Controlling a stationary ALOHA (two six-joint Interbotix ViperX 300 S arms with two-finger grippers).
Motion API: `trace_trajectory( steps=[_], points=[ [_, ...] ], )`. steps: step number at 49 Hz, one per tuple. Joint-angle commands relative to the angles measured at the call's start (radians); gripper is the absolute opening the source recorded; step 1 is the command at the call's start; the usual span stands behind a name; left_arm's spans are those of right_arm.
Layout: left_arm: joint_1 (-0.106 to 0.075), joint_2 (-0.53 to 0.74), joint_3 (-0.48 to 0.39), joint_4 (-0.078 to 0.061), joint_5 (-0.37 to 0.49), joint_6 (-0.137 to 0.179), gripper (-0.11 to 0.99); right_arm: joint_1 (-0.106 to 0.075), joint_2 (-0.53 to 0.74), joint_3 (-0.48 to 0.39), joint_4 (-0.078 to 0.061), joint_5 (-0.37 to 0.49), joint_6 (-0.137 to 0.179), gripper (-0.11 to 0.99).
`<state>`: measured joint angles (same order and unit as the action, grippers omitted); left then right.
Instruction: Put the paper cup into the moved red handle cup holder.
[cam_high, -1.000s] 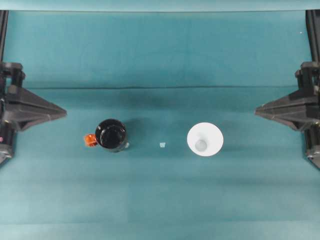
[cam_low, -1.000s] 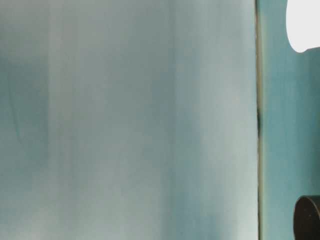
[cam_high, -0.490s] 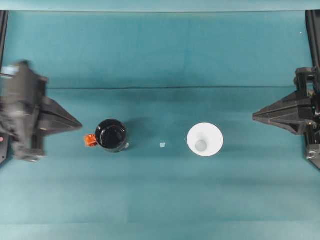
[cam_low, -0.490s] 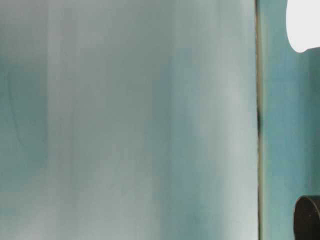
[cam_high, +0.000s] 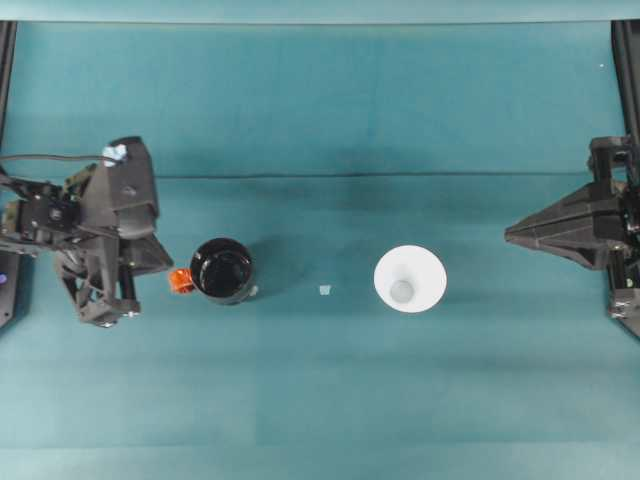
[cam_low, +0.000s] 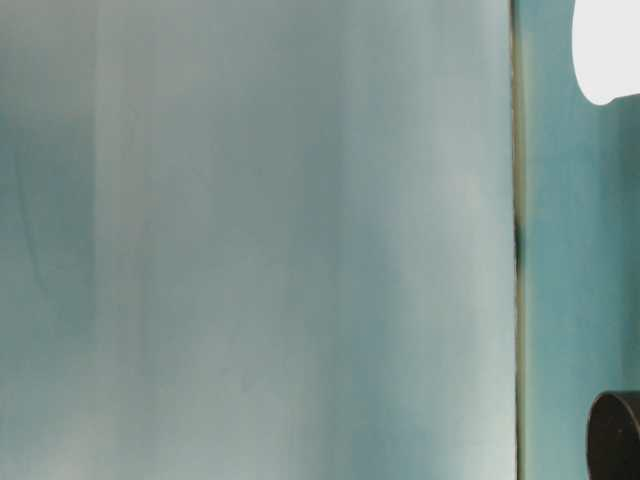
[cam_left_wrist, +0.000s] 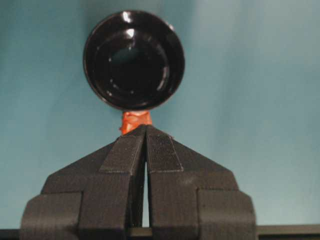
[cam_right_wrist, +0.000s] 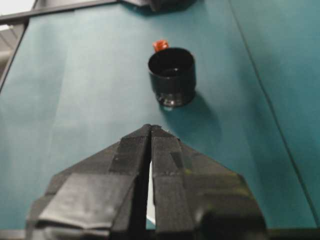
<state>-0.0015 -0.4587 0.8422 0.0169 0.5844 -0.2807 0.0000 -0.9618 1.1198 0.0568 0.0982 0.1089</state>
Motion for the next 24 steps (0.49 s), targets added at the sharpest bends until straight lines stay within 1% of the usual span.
trace_trajectory(
  steps=[1, 3, 4, 12, 18, 21, 24],
  points=[
    [0.003, 0.012, -0.025, 0.003, 0.0, 0.002, 0.02, -0.005, 0.008, -0.023, 0.002, 0.002, 0.009, -0.09],
    [0.005, 0.018, -0.025, 0.003, -0.002, 0.003, 0.03, -0.006, 0.008, -0.023, 0.003, 0.003, 0.009, -0.09],
    [0.003, 0.02, -0.025, 0.003, -0.003, 0.003, 0.03, -0.006, 0.008, -0.023, 0.002, 0.003, 0.009, -0.09],
    [0.005, 0.028, -0.023, 0.003, -0.006, 0.002, 0.03, -0.011, 0.008, -0.023, 0.003, 0.017, 0.009, -0.09],
    [0.003, 0.035, -0.02, 0.003, -0.008, 0.0, 0.03, -0.014, 0.008, -0.021, 0.002, 0.032, 0.009, -0.09],
    [0.005, 0.041, -0.02, 0.003, -0.009, -0.002, 0.09, -0.015, 0.008, -0.021, 0.002, 0.037, 0.009, -0.09],
    [0.005, 0.054, -0.018, 0.003, -0.012, 0.0, 0.23, -0.017, 0.008, -0.021, 0.002, 0.038, 0.009, -0.09]
  ],
)
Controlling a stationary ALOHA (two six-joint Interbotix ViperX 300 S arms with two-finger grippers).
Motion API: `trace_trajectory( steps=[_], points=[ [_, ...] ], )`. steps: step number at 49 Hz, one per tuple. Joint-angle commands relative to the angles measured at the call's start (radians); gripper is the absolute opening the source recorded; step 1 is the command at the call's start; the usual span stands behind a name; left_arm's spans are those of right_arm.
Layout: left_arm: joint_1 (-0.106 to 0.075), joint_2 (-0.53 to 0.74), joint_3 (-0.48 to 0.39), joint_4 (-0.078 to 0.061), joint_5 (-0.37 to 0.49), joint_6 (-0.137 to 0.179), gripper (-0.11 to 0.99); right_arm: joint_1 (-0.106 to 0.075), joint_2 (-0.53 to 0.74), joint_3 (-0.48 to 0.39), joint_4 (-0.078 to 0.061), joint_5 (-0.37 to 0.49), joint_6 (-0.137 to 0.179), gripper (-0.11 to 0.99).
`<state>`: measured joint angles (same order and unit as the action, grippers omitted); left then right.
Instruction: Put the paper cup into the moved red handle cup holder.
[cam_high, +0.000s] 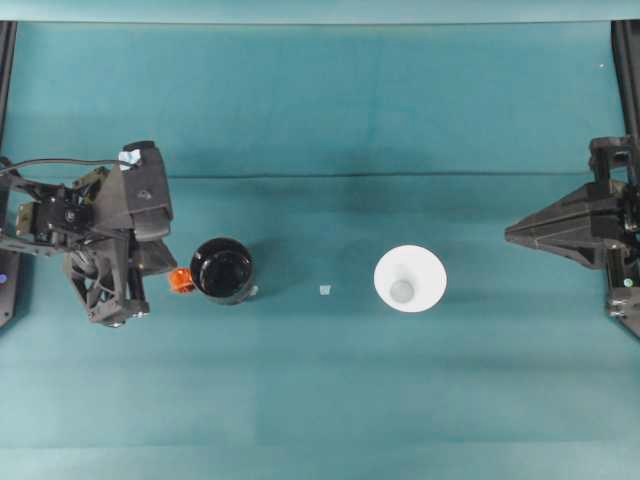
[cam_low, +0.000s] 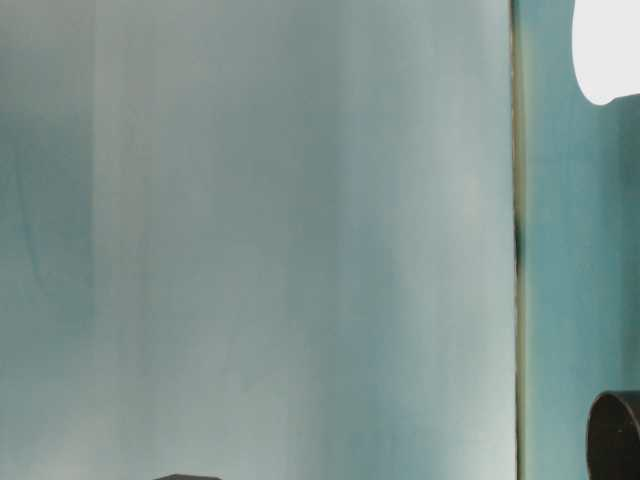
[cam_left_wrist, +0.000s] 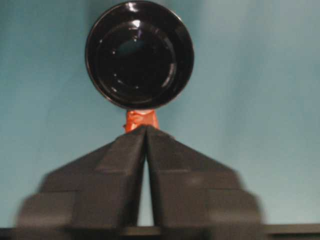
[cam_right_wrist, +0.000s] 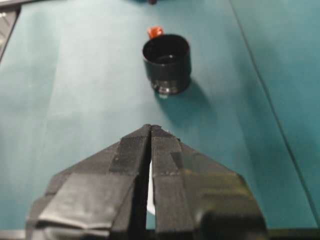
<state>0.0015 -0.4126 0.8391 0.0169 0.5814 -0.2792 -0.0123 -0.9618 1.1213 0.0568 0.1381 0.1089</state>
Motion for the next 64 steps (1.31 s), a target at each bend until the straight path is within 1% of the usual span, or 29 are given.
trace_trajectory(
  steps=[1, 3, 4, 6, 9, 12, 13, 19, 27, 38, 39, 40, 46, 51, 52, 55, 58, 64],
  points=[
    [0.002, 0.012, -0.014, 0.003, -0.011, 0.0, 0.28, -0.005, 0.008, -0.023, 0.002, -0.002, 0.009, -0.09],
    [0.002, 0.025, -0.014, 0.003, -0.011, 0.002, 0.4, -0.006, 0.008, -0.023, 0.002, -0.002, 0.008, -0.09],
    [0.0, 0.032, -0.014, 0.003, -0.011, 0.003, 0.48, -0.006, 0.008, -0.023, 0.002, -0.002, 0.009, -0.09],
    [0.0, 0.048, -0.014, 0.003, -0.011, 0.003, 0.61, -0.008, 0.008, -0.021, 0.002, -0.002, 0.009, -0.09],
    [-0.003, 0.072, -0.012, 0.003, -0.015, 0.006, 0.79, -0.008, 0.008, -0.018, 0.002, -0.002, 0.009, -0.09],
    [-0.003, 0.092, -0.015, 0.003, -0.023, 0.008, 0.92, -0.008, 0.008, -0.017, 0.002, -0.002, 0.009, -0.09],
    [-0.003, 0.1, -0.015, 0.003, -0.028, 0.008, 0.93, -0.008, 0.008, -0.017, 0.002, -0.002, 0.009, -0.09],
    [-0.003, 0.135, -0.017, 0.003, -0.058, 0.0, 0.92, -0.008, 0.008, -0.017, 0.002, 0.0, 0.009, -0.09],
    [-0.003, 0.184, -0.015, 0.003, -0.064, 0.0, 0.93, -0.008, 0.008, -0.017, 0.002, 0.006, 0.011, -0.09],
    [0.006, 0.215, -0.006, 0.003, -0.081, 0.0, 0.93, -0.008, 0.008, -0.015, 0.003, 0.005, 0.011, -0.09],
    [0.006, 0.216, -0.006, 0.003, -0.086, 0.0, 0.93, -0.008, 0.008, -0.014, 0.002, 0.006, 0.011, -0.09],
    [0.009, 0.216, -0.006, 0.003, -0.089, 0.0, 0.93, -0.008, 0.008, -0.014, 0.002, 0.005, 0.011, -0.09],
    [0.014, 0.227, 0.0, 0.003, -0.095, 0.0, 0.93, -0.008, 0.008, -0.012, 0.003, 0.006, 0.011, -0.09],
    [0.02, 0.247, 0.017, 0.003, -0.103, 0.0, 0.93, -0.008, 0.008, -0.008, 0.002, 0.006, 0.011, -0.09],
    [0.018, 0.252, 0.02, 0.005, -0.106, 0.0, 0.93, -0.008, 0.008, -0.008, 0.002, 0.006, 0.011, -0.09],
    [0.018, 0.264, 0.031, 0.003, -0.123, 0.0, 0.93, -0.008, 0.008, -0.006, 0.002, 0.006, 0.011, -0.09],
    [0.02, 0.272, 0.031, 0.003, -0.138, 0.0, 0.93, -0.008, 0.008, -0.006, 0.003, 0.006, 0.011, -0.09],
    [0.02, 0.279, 0.023, 0.003, -0.158, 0.0, 0.93, -0.008, 0.008, -0.006, 0.002, 0.006, 0.012, -0.09]
  ],
)
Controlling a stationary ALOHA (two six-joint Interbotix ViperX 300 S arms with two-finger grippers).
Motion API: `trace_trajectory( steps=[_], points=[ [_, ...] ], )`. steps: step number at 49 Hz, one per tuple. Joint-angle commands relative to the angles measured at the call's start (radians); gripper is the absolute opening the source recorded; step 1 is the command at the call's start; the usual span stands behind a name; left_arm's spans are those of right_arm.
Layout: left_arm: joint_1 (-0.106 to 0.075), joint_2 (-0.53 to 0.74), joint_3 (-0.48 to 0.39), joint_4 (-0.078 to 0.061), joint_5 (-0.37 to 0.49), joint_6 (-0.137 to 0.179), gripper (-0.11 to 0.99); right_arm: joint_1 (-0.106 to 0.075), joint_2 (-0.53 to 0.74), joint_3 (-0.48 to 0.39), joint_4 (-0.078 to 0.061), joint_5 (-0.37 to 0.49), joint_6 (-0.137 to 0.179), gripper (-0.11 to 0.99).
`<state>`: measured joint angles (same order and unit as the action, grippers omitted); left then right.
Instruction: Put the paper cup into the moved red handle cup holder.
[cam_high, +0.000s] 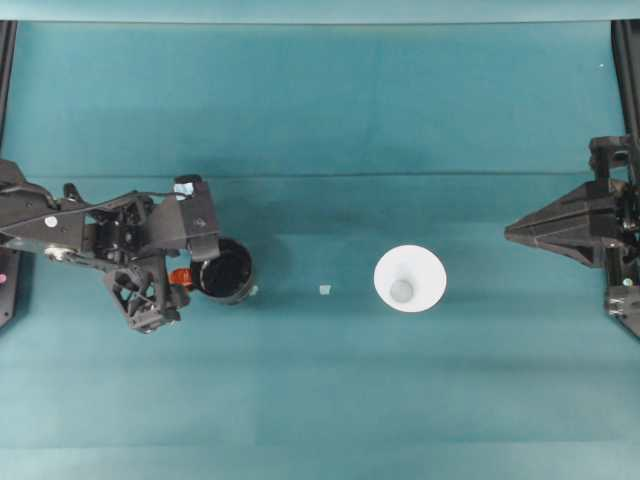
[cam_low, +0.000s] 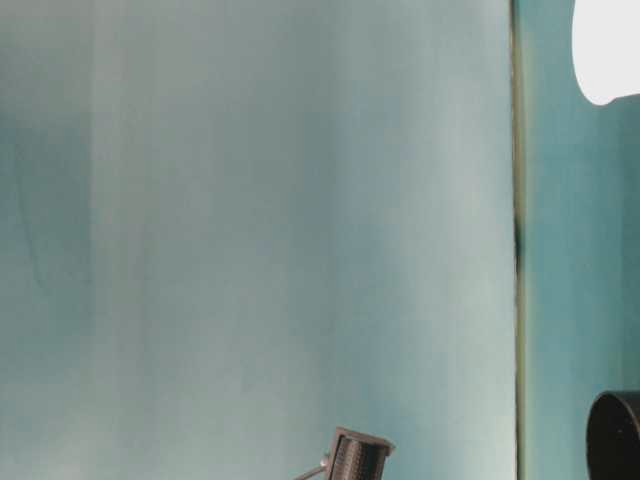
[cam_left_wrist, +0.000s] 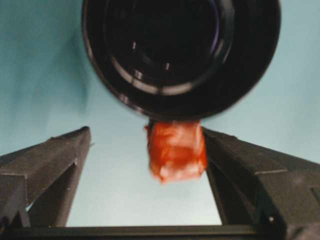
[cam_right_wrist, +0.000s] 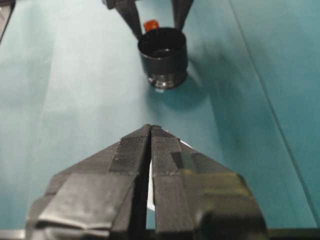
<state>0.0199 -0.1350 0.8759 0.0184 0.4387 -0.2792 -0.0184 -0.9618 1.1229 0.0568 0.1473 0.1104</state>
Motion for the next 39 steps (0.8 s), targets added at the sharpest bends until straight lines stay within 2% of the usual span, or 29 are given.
trace_trajectory(
  steps=[1, 21, 28, 31, 39],
  points=[
    [0.002, 0.003, -0.014, 0.002, -0.017, 0.0, 0.93, -0.002, 0.008, -0.008, 0.002, -0.003, 0.011, -0.09],
    [0.002, 0.003, -0.015, 0.002, -0.023, 0.0, 0.92, -0.002, 0.008, -0.005, 0.003, -0.003, 0.009, -0.09],
    [0.002, 0.003, -0.015, 0.002, -0.034, -0.002, 0.86, -0.002, 0.008, -0.003, 0.002, -0.003, 0.011, -0.09],
    [0.003, 0.003, -0.015, 0.002, -0.04, -0.002, 0.75, -0.002, 0.008, -0.003, 0.002, -0.003, 0.011, -0.09],
    [-0.015, 0.003, -0.017, 0.002, -0.058, 0.018, 0.3, -0.003, 0.008, -0.003, 0.002, -0.003, 0.011, -0.09]
  ],
)
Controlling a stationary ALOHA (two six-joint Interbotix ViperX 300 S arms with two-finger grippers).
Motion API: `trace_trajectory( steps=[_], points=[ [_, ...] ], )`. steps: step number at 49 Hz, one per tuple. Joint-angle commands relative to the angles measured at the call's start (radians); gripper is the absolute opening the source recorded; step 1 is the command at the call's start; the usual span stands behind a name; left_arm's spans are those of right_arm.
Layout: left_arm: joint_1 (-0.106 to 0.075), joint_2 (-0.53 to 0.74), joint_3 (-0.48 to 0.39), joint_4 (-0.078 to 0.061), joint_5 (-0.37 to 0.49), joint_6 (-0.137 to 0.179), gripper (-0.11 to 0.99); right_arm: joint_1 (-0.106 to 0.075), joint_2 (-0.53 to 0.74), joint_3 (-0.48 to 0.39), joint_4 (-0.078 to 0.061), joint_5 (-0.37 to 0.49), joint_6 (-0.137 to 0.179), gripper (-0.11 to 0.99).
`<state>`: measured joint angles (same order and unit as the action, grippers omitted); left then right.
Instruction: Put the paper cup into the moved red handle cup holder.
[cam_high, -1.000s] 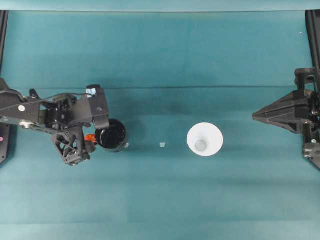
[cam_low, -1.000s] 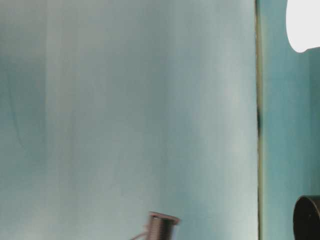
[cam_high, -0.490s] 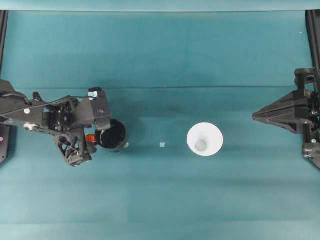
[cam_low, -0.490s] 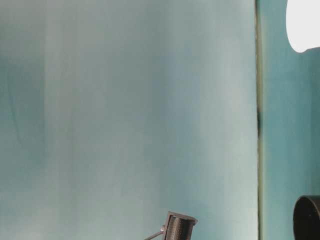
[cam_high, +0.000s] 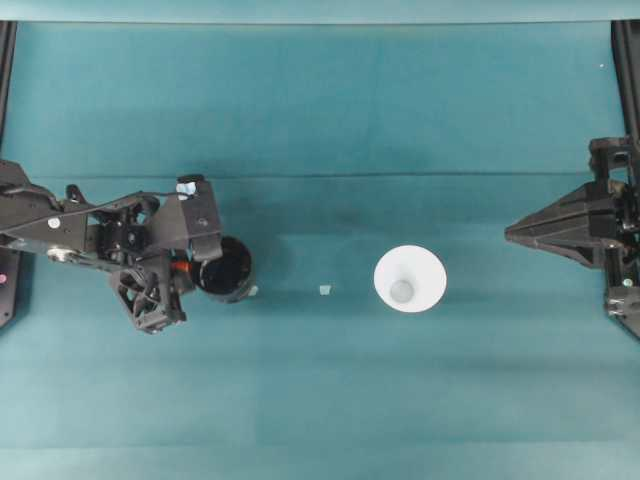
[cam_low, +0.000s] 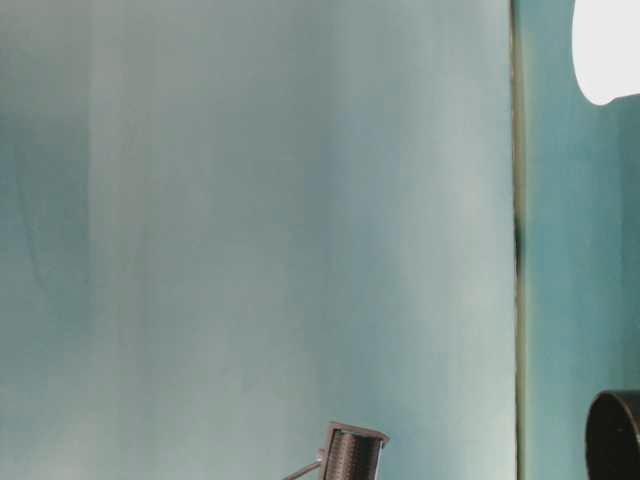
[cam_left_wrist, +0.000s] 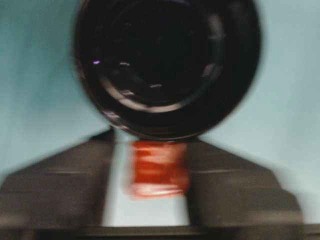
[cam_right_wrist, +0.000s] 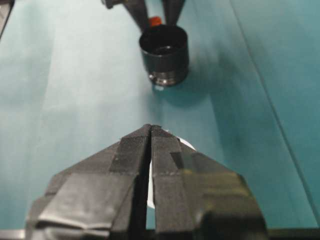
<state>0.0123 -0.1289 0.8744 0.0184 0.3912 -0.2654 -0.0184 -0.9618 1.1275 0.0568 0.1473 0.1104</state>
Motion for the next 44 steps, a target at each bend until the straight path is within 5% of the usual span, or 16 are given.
trace_trajectory(
  steps=[1, 14, 24, 34, 44],
  points=[
    [-0.009, -0.005, -0.015, 0.002, -0.011, 0.006, 0.27, -0.003, 0.008, -0.008, 0.003, -0.005, 0.011, -0.09],
    [-0.014, -0.023, -0.026, 0.002, 0.0, 0.011, 0.26, -0.009, 0.008, -0.008, 0.002, 0.011, 0.011, -0.09],
    [-0.014, -0.074, -0.137, 0.002, 0.127, 0.032, 0.26, -0.009, 0.005, -0.008, 0.003, 0.028, 0.012, -0.09],
    [-0.014, -0.058, -0.305, 0.002, 0.282, 0.164, 0.26, -0.017, 0.005, -0.008, 0.003, 0.029, 0.012, -0.09],
    [-0.005, 0.037, -0.44, 0.002, 0.307, 0.29, 0.26, -0.021, 0.005, -0.008, 0.003, 0.029, 0.012, -0.09]
  ],
)
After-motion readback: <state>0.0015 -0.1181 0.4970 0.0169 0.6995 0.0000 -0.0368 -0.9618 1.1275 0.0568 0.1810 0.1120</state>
